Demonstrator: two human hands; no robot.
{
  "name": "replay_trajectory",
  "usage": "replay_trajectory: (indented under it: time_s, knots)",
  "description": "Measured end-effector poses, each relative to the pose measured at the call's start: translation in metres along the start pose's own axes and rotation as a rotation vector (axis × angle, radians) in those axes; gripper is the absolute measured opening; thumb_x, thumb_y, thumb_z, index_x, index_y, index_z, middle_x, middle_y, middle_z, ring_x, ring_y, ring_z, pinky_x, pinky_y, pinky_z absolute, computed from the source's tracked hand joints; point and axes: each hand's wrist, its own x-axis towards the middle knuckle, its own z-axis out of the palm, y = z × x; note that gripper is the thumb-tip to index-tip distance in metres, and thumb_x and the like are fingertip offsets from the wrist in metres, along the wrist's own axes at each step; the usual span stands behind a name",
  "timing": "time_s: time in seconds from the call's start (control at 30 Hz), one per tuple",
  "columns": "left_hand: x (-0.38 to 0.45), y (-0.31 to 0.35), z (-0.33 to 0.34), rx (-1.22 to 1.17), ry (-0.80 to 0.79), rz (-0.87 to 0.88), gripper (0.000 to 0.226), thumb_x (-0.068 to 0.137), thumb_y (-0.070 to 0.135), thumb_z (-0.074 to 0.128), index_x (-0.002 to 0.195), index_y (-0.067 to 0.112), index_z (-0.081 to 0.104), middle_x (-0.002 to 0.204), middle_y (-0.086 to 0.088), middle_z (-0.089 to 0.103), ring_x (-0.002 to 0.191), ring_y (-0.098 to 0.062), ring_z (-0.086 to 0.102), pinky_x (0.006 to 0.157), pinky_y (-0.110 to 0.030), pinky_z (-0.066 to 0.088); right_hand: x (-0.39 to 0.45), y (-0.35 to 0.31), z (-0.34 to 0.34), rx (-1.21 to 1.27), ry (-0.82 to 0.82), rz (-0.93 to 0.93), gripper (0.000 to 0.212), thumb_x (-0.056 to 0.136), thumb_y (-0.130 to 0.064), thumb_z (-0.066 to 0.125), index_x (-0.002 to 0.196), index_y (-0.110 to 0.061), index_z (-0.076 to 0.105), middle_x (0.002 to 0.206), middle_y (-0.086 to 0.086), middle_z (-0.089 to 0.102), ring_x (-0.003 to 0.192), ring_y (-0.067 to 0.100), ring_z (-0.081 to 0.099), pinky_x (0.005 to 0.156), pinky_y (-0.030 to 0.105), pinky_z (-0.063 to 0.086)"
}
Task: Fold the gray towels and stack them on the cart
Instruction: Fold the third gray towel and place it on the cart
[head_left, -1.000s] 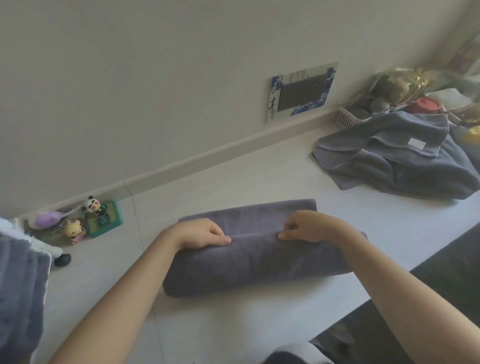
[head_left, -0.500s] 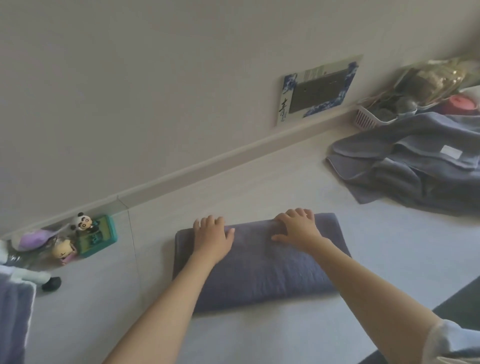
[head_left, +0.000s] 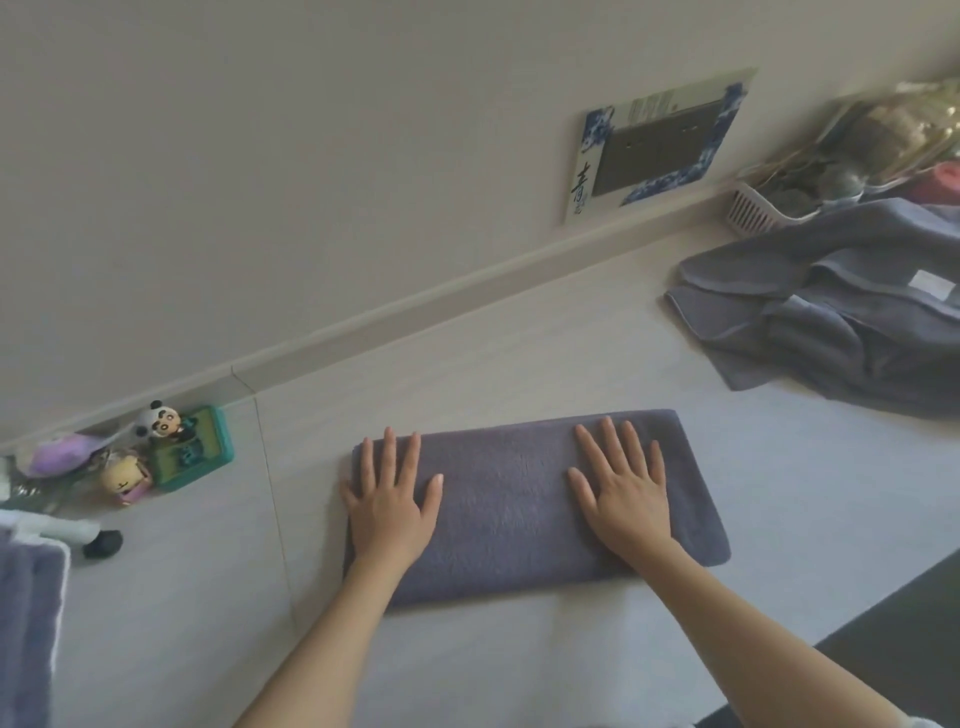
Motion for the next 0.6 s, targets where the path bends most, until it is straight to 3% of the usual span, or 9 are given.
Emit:
replay_trajectory:
  time_s: [0.07, 0.13, 0.23, 0.3, 0.43, 0.6]
  knots:
    - [-0.004, 0.002, -0.004, -0.114, 0.044, -0.043, 0.067, 0.087, 0.059, 0.028, 0.146, 0.028, 0.032, 0.157, -0.015, 0.017, 0.143, -0.036, 0.016, 0.106, -0.059, 0.026, -0.002, -0.005, -0.003, 0.044, -0.006, 0.014, 0.073, 0.081, -0.059, -0.005, 0.148, -0.036, 0.007, 0.158, -0.003, 0.000, 0.146, 0.019, -0.007, 0.115, 0.040, -0.014]
    - [-0.012, 0.001, -0.011, -0.273, 0.128, -0.167, 0.064, 0.088, 0.046, 0.053, 0.144, 0.019, 0.038, 0.151, -0.022, 0.027, 0.135, -0.041, 0.030, 0.104, -0.052, 0.033, -0.008, -0.014, -0.005, 0.216, 0.033, -0.001, 0.070, 0.085, -0.054, 0.001, 0.149, -0.028, 0.013, 0.158, -0.002, 0.004, 0.146, 0.017, -0.005, 0.116, 0.032, -0.011]
    - [-0.026, -0.004, -0.023, -0.409, 0.114, -0.388, 0.071, 0.084, 0.040, 0.063, 0.142, 0.012, 0.035, 0.133, -0.020, 0.045, 0.120, -0.040, 0.044, 0.093, -0.046, 0.041, -0.031, -0.046, -0.011, 0.736, 0.079, -0.027, 0.050, 0.099, -0.032, 0.035, 0.146, -0.020, 0.024, 0.155, -0.004, 0.015, 0.143, 0.005, 0.007, 0.111, 0.009, 0.001]
    - [-0.031, -0.008, -0.028, -0.559, 0.062, -0.489, 0.070, 0.081, 0.039, 0.069, 0.135, 0.006, 0.038, 0.126, -0.021, 0.051, 0.116, -0.039, 0.049, 0.090, -0.044, 0.044, -0.051, -0.074, -0.019, 1.058, 0.048, 0.016, 0.047, 0.099, -0.019, 0.040, 0.143, -0.026, 0.026, 0.152, -0.011, 0.020, 0.139, -0.002, 0.014, 0.106, 0.001, 0.007]
    - [-0.029, -0.015, -0.045, -0.880, -0.123, -0.616, 0.059, 0.075, 0.034, 0.078, 0.113, -0.003, 0.053, 0.112, -0.017, 0.063, 0.099, -0.033, 0.062, 0.080, -0.035, 0.049, -0.067, -0.111, -0.022, 1.378, -0.072, 0.169, 0.044, 0.102, -0.023, 0.034, 0.146, -0.025, 0.027, 0.150, -0.017, 0.025, 0.138, -0.003, 0.020, 0.112, 0.015, 0.014]
    - [-0.035, -0.013, -0.072, -1.212, -0.230, -0.556, 0.037, 0.079, 0.022, 0.074, 0.106, 0.000, 0.062, 0.101, -0.015, 0.068, 0.084, -0.026, 0.066, 0.074, -0.034, 0.054, -0.067, -0.117, -0.010, 1.363, -0.074, 0.237, 0.046, 0.102, -0.027, 0.032, 0.147, -0.023, 0.027, 0.152, -0.012, 0.026, 0.139, 0.001, 0.021, 0.110, 0.017, 0.014]
